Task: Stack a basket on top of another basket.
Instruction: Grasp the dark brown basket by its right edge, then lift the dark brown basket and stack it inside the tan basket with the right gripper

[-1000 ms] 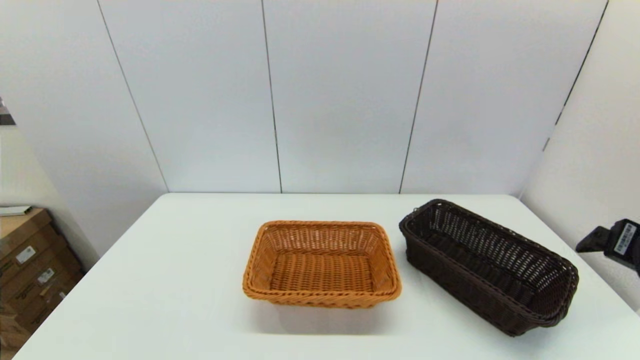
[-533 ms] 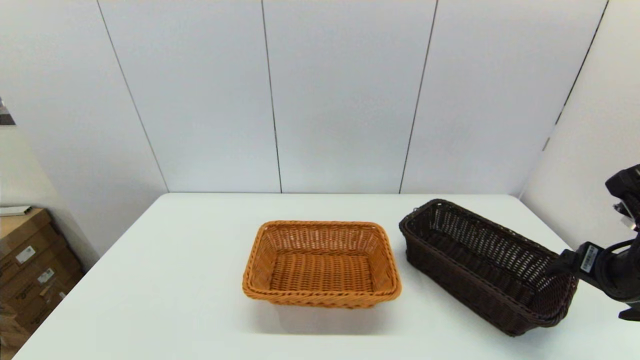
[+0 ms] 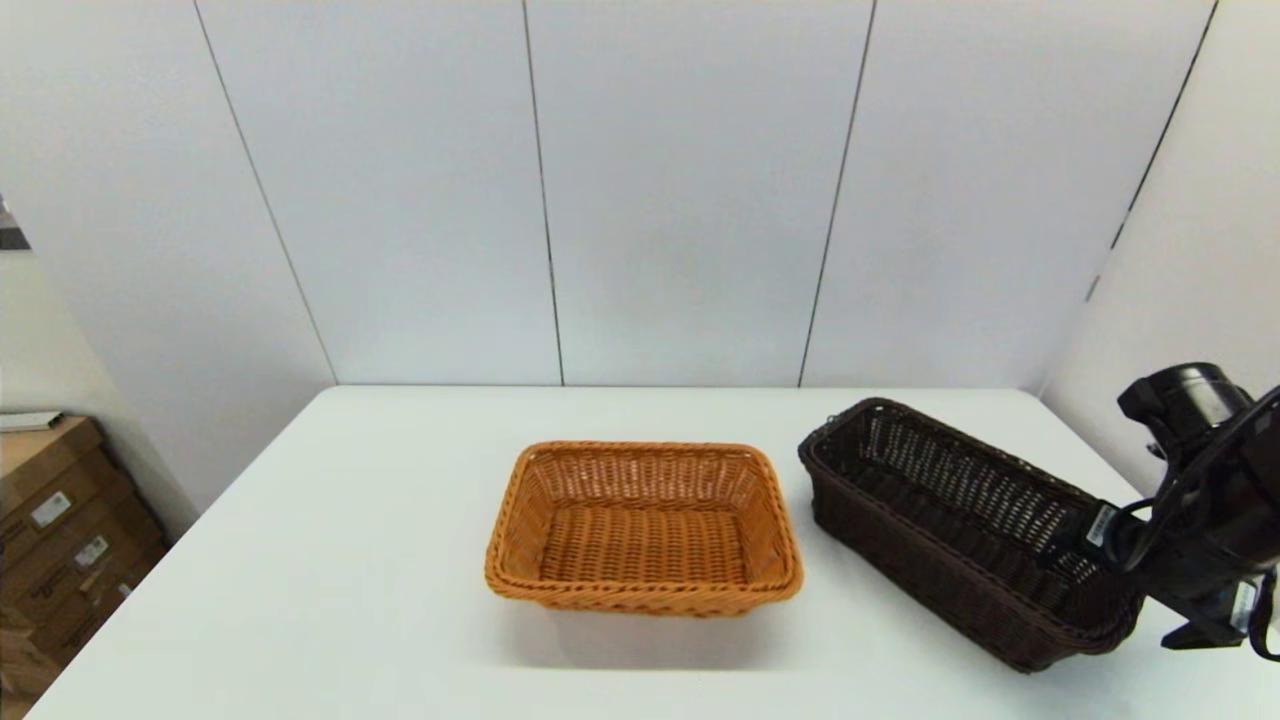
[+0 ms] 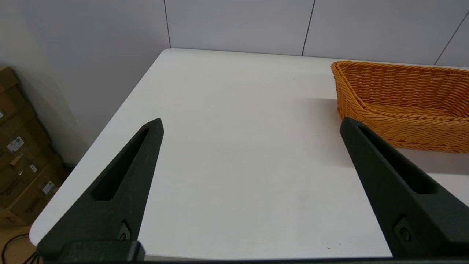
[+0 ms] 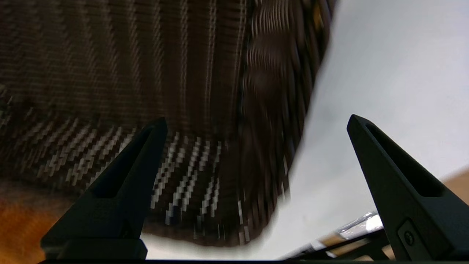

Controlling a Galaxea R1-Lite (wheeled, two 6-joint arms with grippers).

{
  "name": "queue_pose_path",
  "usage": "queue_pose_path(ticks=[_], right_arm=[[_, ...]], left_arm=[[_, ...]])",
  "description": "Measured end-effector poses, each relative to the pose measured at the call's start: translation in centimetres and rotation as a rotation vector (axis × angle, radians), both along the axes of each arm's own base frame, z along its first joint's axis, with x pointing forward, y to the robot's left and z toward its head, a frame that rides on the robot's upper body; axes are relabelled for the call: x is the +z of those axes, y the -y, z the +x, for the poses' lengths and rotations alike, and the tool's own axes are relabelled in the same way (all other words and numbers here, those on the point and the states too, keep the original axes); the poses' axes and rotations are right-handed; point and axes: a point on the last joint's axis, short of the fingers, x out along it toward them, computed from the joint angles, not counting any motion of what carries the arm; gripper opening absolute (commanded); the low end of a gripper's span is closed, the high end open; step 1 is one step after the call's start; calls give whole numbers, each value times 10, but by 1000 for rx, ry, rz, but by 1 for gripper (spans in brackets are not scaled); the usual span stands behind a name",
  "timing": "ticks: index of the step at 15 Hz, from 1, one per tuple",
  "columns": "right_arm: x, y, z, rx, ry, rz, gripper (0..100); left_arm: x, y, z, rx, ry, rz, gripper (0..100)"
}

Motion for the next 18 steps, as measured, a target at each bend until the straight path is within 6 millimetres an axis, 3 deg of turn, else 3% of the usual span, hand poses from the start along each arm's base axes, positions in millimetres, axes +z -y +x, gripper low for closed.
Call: queue_pose_path(ticks=[5,6,18], right_arm=[[-36,24,16,-47,-40,110,100],[-39,26,16,-47,-46,130,0],[-24,27,13,-56,2,133,0]], left_arm=[[0,0,0,0,0,0,100],[0,0,0,0,0,0,100],[0,0,0,1,0,0,100]])
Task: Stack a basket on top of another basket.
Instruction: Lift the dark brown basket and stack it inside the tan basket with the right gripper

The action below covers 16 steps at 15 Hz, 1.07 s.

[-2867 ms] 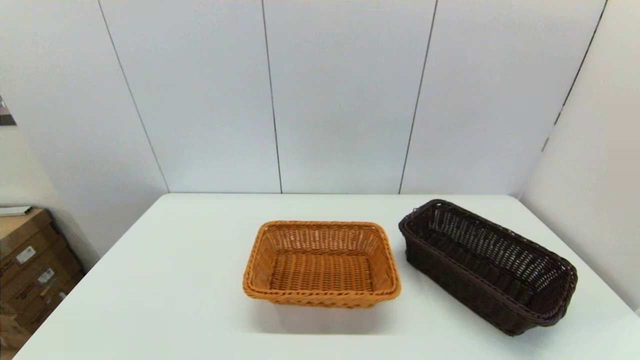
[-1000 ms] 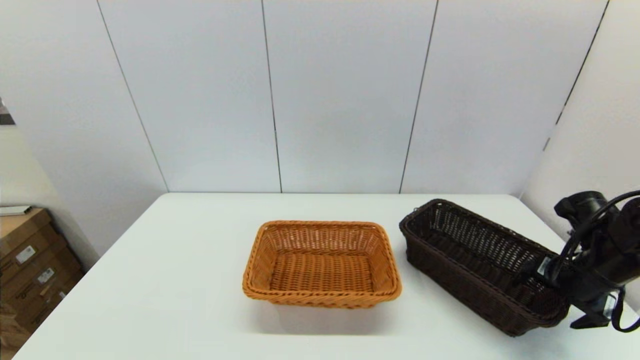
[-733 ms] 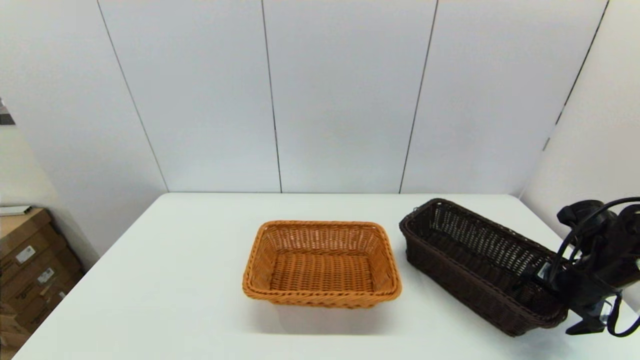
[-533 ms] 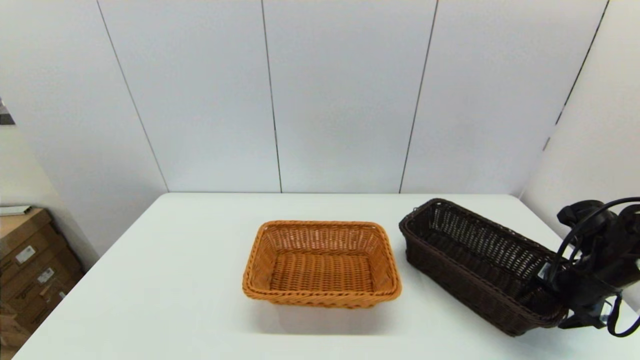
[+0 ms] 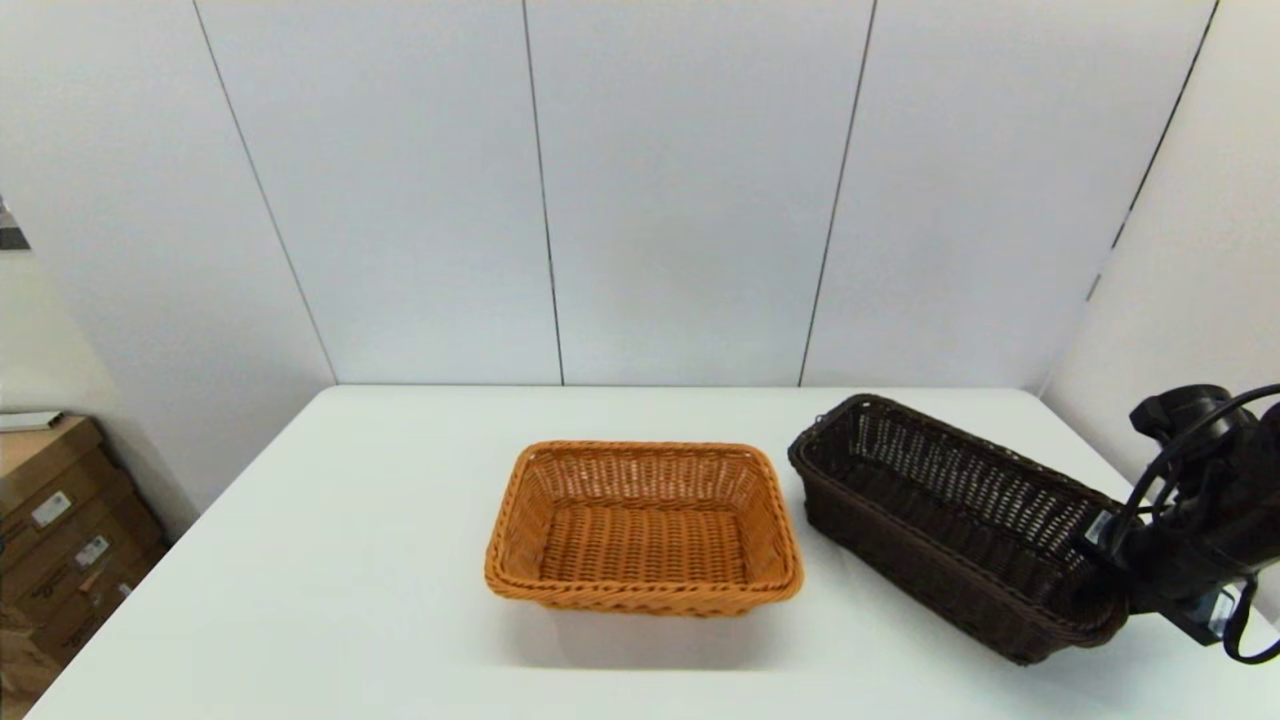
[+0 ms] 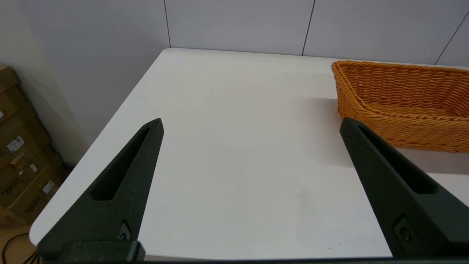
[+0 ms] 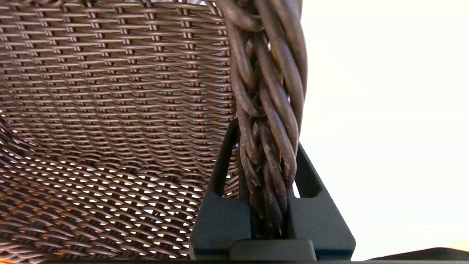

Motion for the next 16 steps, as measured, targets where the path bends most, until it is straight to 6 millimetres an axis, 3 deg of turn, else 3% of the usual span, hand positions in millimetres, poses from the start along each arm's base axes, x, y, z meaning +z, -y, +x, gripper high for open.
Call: queue_pose_path(ticks=[3,5,10,13,16], right_arm=[[6,1,0,-7,19,0,0],[21,8,-1,-27,38,0,0],[101,26,-17,-58,144,22,0],[150,22,-38,-16,220,37,0],[183,10,-61,147,253,71,0]], left_arm=[[0,0,0,0,0,0,100],[0,0,0,0,0,0,100],[0,0,0,0,0,0,100],[0,0,0,-1,0,0,100],[0,0,0,0,0,0,100]])
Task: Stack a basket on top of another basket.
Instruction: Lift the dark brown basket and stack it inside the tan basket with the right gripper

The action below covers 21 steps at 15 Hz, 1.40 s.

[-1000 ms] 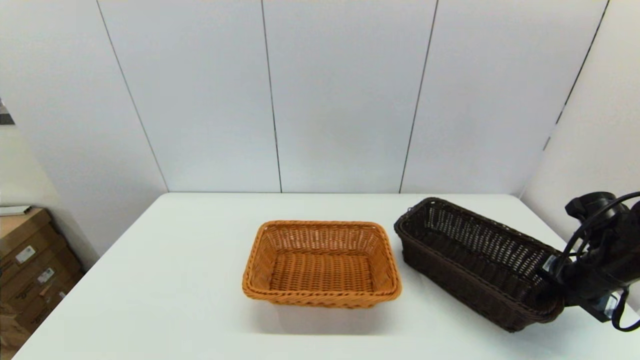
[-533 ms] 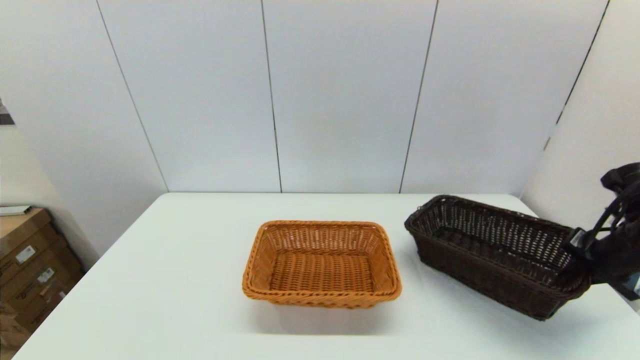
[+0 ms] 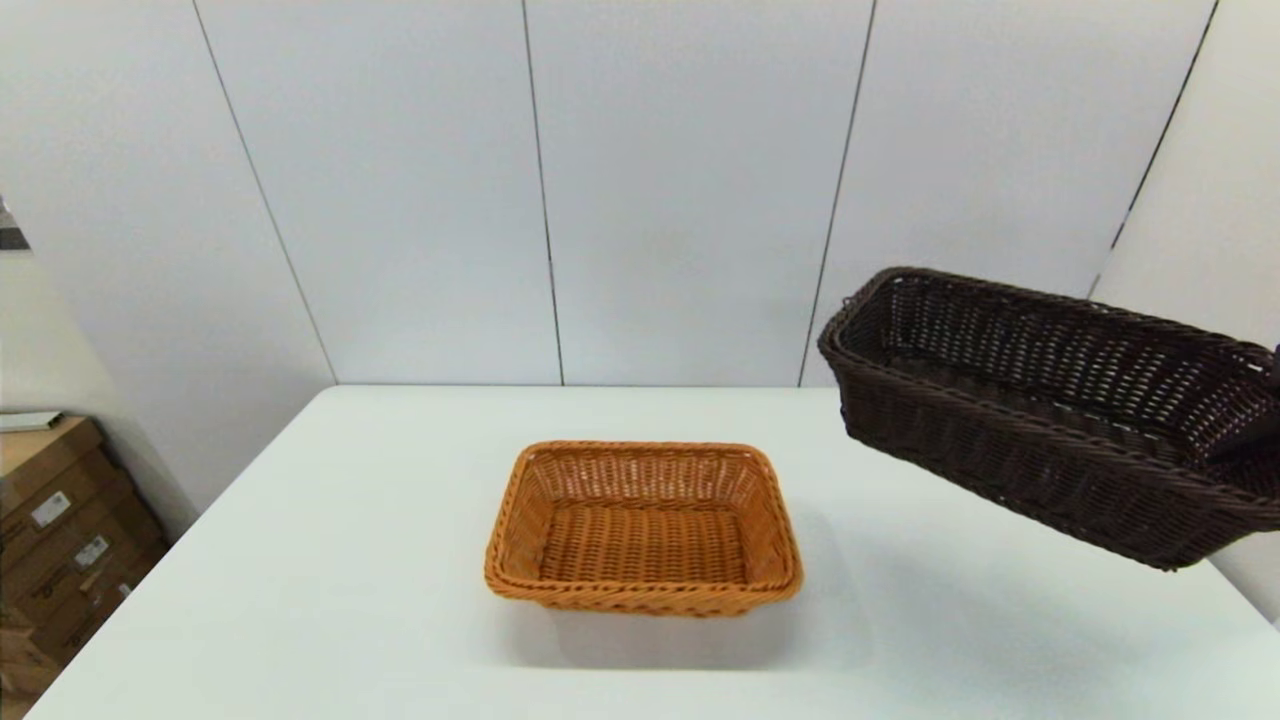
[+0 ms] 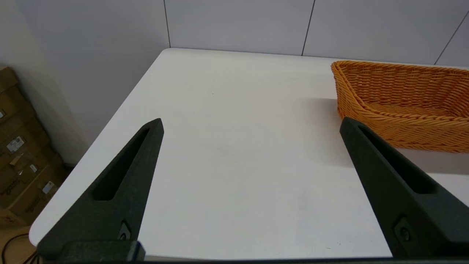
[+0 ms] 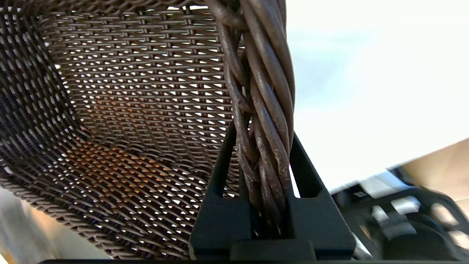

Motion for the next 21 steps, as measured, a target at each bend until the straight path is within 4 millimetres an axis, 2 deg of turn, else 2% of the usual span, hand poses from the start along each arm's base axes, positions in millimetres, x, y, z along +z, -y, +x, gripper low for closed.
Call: queue_pose_path(ticks=[3,5,8,14,17,21], right_arm=[[17,-13,-15,199,16,-17,0],[23,-22,-14,293,50,-44,0],[30,-44,-6,416,86,-56,0],[50,-109,27,609,155,-16,0],[45,-143,46,650,125,-12,0],[19,-188,77,660,71,16,0]], left_arm=[[0,0,0,0,0,0,100],[0,0,0,0,0,0,100],[0,0,0,0,0,0,100],[0,0,0,0,0,0,100],[0,0,0,0,0,0,100],[0,0,0,0,0,0,100]])
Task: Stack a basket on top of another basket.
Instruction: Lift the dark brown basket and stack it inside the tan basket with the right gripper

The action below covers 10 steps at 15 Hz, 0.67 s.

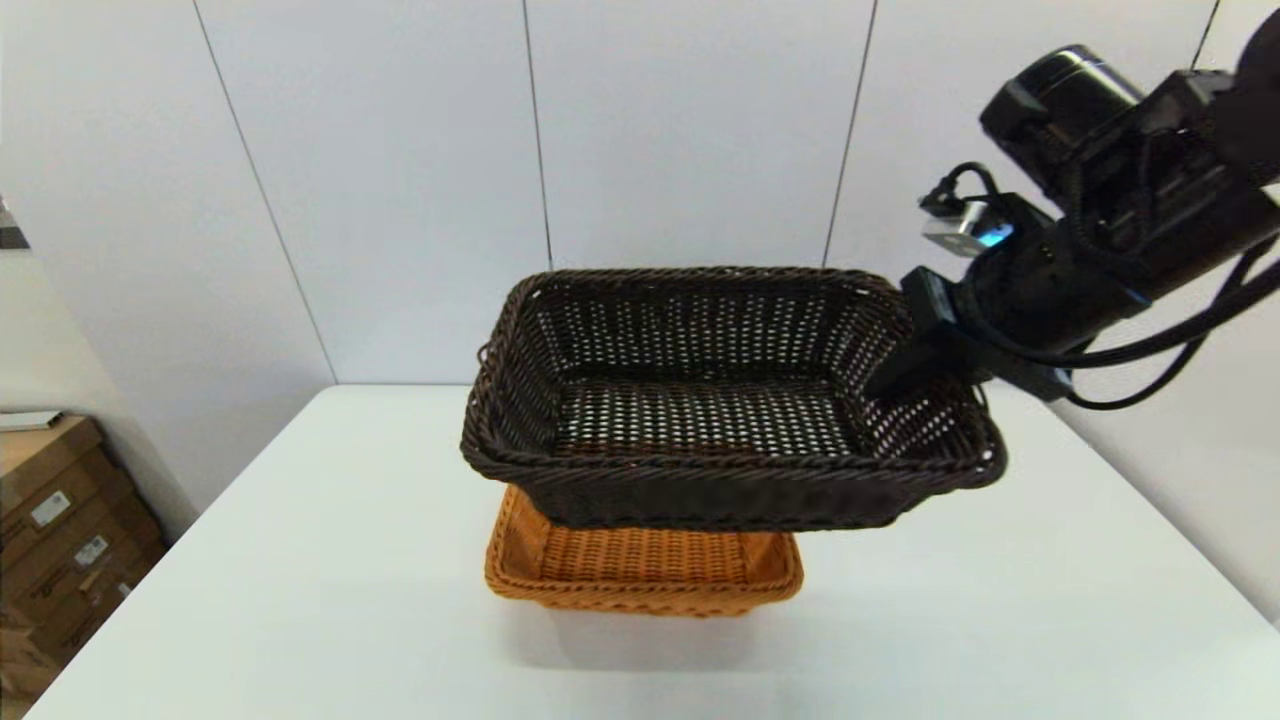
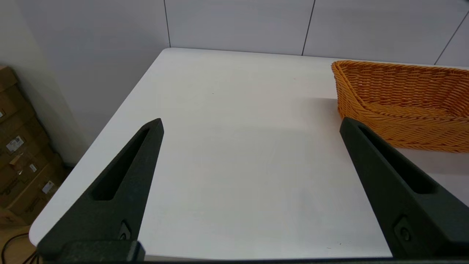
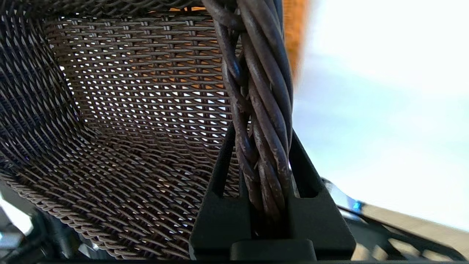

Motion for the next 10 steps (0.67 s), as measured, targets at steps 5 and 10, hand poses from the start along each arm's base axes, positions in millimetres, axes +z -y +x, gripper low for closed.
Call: queue_pose_path(ticks=[5,10], right_arm=[[-43,-39,39,11,-24,-4,0],[-81,-52,62,21,-88,-34,0]], left_arm=[[0,0,0,0,0,0,100],[0,0,0,-1,0,0,100]])
